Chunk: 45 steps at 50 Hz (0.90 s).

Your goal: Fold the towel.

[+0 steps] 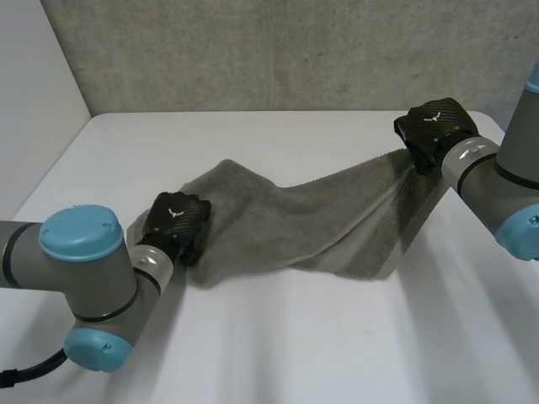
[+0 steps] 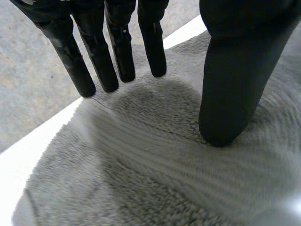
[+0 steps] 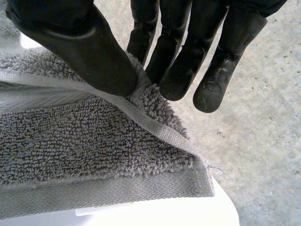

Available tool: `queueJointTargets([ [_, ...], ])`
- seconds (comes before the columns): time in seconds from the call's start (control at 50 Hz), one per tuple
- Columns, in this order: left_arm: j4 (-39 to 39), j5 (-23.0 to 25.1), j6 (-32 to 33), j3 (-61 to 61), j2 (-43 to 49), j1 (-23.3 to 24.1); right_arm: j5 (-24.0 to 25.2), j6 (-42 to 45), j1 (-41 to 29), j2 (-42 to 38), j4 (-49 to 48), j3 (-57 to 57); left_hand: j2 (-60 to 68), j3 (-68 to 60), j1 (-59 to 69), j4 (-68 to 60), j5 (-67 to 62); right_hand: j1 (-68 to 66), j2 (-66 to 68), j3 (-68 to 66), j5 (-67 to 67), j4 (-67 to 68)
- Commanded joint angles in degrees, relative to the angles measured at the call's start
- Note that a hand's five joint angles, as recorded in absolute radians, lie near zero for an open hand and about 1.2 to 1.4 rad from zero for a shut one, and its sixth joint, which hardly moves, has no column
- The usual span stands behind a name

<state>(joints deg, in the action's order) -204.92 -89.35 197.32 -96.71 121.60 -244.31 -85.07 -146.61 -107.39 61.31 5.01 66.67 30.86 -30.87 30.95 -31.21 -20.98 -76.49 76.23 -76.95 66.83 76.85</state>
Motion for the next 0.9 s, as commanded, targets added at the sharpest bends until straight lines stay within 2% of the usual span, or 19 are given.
queueJointTargets([
  [0.02, 0.48, 4.17, -5.36, -0.15, -0.57, 0.24, -0.01, 0.01, -0.18, -0.13, 0.0, 0.04, -10.86, 10.87, -10.95, 11.21, 10.98, -3.51, 3.77, -3.05, 3.17, 3.15],
  [0.12, 0.48, 5.94, -6.24, -0.85, -0.75, 0.33, -0.01, 0.01, -0.18, -0.13, 0.0, 0.04, -13.41, 13.42, -13.5, 13.76, 13.53, -3.51, 3.77, -3.05, 3.17, 3.15],
  [0.3, 0.4, 6.29, -5.54, -1.12, -0.22, 2.0, -0.01, 0.01, -0.18, -0.4, 0.0, 0.13, -13.08, 13.08, -13.17, 13.43, 13.2, -3.51, 3.77, -3.05, 3.17, 3.15],
  [0.46, 1.71, 6.12, -4.66, -1.12, -0.57, 2.09, -0.01, 0.01, -0.27, -0.66, -0.09, 0.13, -3.83, 3.83, -3.92, 4.18, 3.95, -3.51, 3.77, -3.05, 3.17, 3.15],
  [0.62, 11.37, 5.41, 2.45, -1.99, -4.17, 1.82, 0.08, 0.09, -0.27, -1.01, -0.17, 0.13, -1.81, 1.81, -1.9, 2.16, 1.93, -3.51, 3.77, -3.05, 3.17, 3.15],
  [0.8, 11.73, 5.59, 3.43, -2.79, -3.83, 1.82, -0.01, 0.09, -0.27, -1.45, -0.26, 0.13, -0.97, 0.97, -1.06, 1.32, 1.09, -3.51, 3.77, -3.05, 3.17, 3.15],
  [0.9, 10.51, 5.68, 3.51, -2.7, -3.21, 1.82, -0.19, 0.18, -0.36, -1.54, -0.17, 0.22, 7.43, -7.42, 7.33, -7.08, -7.3, -3.51, 3.77, -3.05, 3.17, 3.15],
])
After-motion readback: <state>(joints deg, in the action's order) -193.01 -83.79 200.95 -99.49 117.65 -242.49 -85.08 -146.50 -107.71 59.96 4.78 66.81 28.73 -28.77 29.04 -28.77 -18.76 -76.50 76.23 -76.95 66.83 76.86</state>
